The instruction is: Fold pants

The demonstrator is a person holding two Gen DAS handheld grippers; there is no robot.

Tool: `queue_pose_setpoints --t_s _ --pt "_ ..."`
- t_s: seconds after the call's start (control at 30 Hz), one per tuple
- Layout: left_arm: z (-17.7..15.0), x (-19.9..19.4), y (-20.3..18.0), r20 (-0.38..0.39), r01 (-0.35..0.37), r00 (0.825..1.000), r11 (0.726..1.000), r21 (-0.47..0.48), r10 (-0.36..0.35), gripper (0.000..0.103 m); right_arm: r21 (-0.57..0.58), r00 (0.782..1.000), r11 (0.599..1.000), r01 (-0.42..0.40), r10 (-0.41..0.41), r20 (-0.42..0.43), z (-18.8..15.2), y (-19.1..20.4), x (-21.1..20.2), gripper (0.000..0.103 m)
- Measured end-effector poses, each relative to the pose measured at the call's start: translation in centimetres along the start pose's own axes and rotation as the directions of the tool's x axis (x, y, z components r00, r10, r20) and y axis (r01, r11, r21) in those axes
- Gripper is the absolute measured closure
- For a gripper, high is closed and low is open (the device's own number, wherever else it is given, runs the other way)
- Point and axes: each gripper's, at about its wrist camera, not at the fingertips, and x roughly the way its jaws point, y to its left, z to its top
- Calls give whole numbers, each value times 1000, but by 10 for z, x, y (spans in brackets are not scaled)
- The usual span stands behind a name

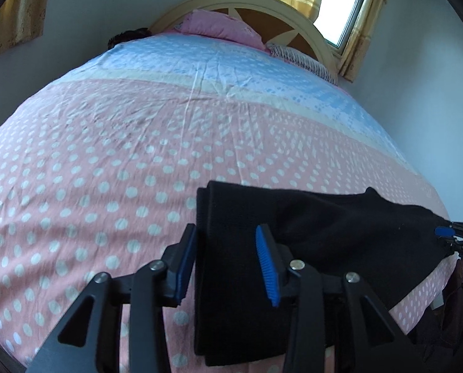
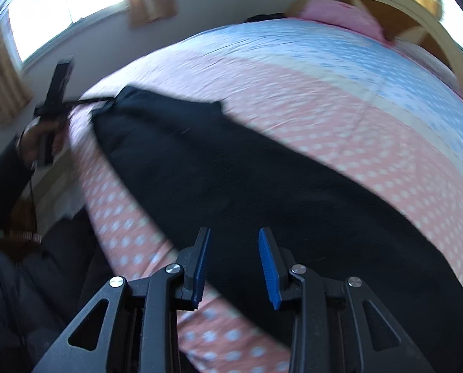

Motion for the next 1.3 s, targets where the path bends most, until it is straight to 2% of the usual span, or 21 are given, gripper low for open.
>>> queue_pose_setpoints --t_s 0.1,0.13,0.2,0.33,0.43,0.5,0.6,0.73,0.8,0.9,1.03,1.1,1.13,1.17,1.2,1.23,1.3 --pt "-8 -13 -1 19 -12 1000 1000 9 12 62 -73 1000 997 3 -5 -24 -11 20 6 70" --pt "-11 -18 0 26 -11 1000 1000 6 11 59 -86 999 996 17 -20 -32 -14 24 11 70" --pt "-14 -25 3 39 -10 999 1000 5 10 53 -102 998 994 40 -45 -47 -17 27 18 70" --pt "-15 -30 12 57 -4 998 1000 -22 5 52 -107 997 992 59 -64 -39 -18 26 21 70" --pt "-13 -30 13 66 17 998 999 -44 -14 52 -109 998 992 62 -63 -6 -17 27 12 98" --pt "-13 -30 8 66 20 998 999 -30 -18 52 -96 998 994 58 -57 14 -16 24 4 101" --pt "-13 -31 3 67 29 997 999 -19 -27 52 -86 996 993 86 -84 26 -17 21 -6 102" --pt "-12 -29 -5 59 42 997 999 -5 -42 52 -66 994 992 104 -105 -4 -24 13 -3 103" --pt "-13 -26 -9 52 41 998 999 4 -41 52 -72 987 985 154 -157 -37 -30 10 3 103" --pt "-16 -20 -12 39 37 999 999 13 -37 52 -64 990 989 131 -134 -41 -38 6 -3 103" --pt "-19 -16 -13 29 9 1000 1000 21 -9 52 -33 995 995 95 -94 25 -35 2 -18 103" --pt "-17 -17 -12 34 12 999 1000 20 -13 48 -19 995 996 89 -88 49 -29 3 -22 98" --pt "-17 -17 -11 38 11 999 1000 15 -11 47 -26 995 996 82 -80 58 -26 7 -22 83" --pt "-17 -18 -10 41 10 999 1000 11 -10 47 -42 995 996 74 -71 66 -23 14 -20 59" --pt "-16 -18 -9 43 6 999 1000 8 -6 47 -65 994 995 70 -64 84 -20 23 -19 50" --pt "-15 -20 -7 46 -2 999 1000 5 1 47 -88 994 994 62 -53 96 -20 28 -18 45" --pt "-12 -26 -1 61 -9 998 1000 -9 9 47 -140 994 987 76 -64 85 -13 44 -8 45"
